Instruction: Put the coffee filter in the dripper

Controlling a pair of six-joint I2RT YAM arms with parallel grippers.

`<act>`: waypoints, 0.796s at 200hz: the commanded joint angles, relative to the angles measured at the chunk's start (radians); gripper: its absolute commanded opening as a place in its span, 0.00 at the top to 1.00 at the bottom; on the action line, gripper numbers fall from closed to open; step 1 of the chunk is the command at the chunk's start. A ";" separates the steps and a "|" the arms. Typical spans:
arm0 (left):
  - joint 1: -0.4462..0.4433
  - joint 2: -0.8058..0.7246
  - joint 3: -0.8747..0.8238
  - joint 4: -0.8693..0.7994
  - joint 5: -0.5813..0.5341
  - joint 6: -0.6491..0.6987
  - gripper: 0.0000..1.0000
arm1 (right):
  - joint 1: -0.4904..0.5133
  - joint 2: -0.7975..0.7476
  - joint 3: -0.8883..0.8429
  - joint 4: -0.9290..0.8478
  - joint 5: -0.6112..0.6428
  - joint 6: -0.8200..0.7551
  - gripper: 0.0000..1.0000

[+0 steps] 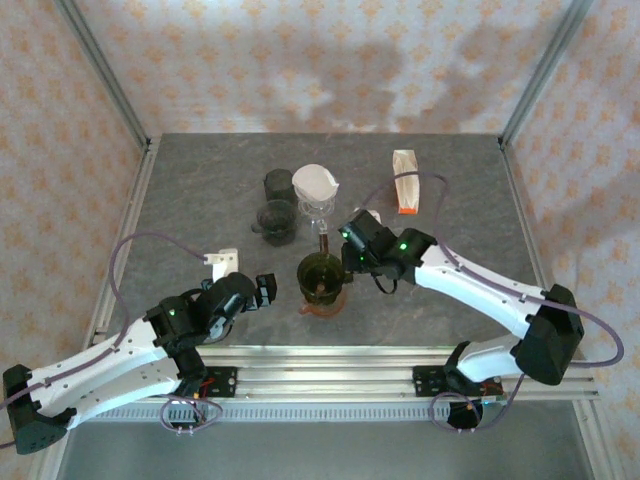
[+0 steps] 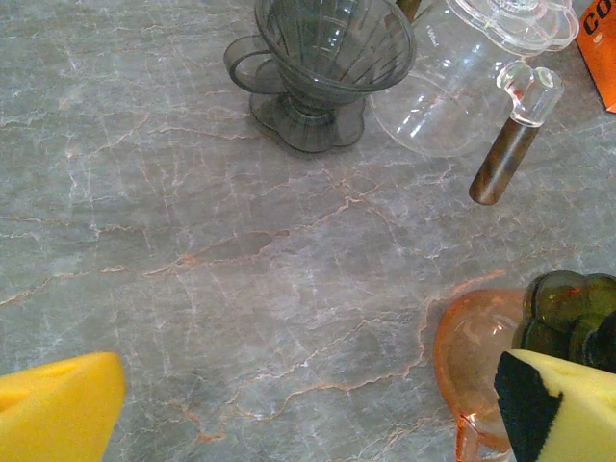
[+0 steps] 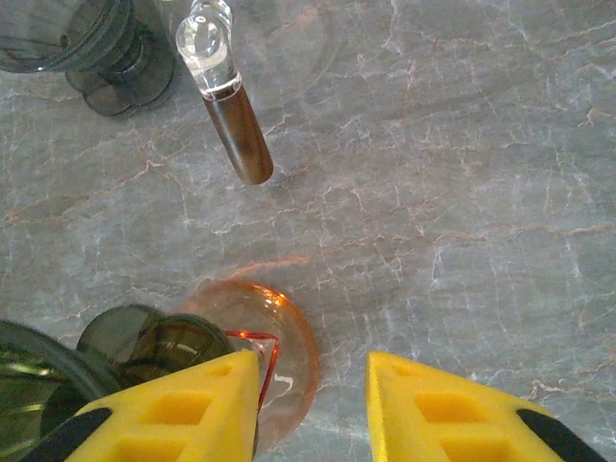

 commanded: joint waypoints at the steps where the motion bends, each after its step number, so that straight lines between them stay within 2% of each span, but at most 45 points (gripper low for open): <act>1: 0.002 -0.010 0.001 0.001 -0.011 -0.004 0.00 | 0.008 0.006 -0.004 -0.044 0.066 0.007 0.64; 24: 0.002 -0.009 -0.014 0.060 0.044 0.018 0.01 | 0.007 -0.026 -0.008 -0.055 0.115 0.020 0.50; 43: 0.003 0.014 -0.009 0.086 0.074 0.031 0.04 | 0.007 -0.062 -0.001 -0.076 0.177 0.024 0.46; 51: 0.003 0.028 -0.005 0.116 0.109 0.049 0.08 | 0.006 -0.079 0.000 -0.081 0.200 0.024 0.43; 71: 0.003 0.094 0.023 0.139 0.158 0.060 0.21 | -0.004 -0.123 -0.006 -0.087 0.231 0.027 0.42; 87: 0.002 0.168 0.055 0.109 0.154 0.068 0.26 | -0.009 -0.148 -0.017 -0.089 0.238 0.031 0.42; 119: 0.002 0.236 0.044 0.186 0.221 0.056 0.27 | -0.010 -0.163 -0.039 -0.094 0.237 0.041 0.42; 159: 0.003 0.292 0.045 0.251 0.252 0.052 0.27 | -0.011 -0.163 -0.058 -0.088 0.230 0.049 0.42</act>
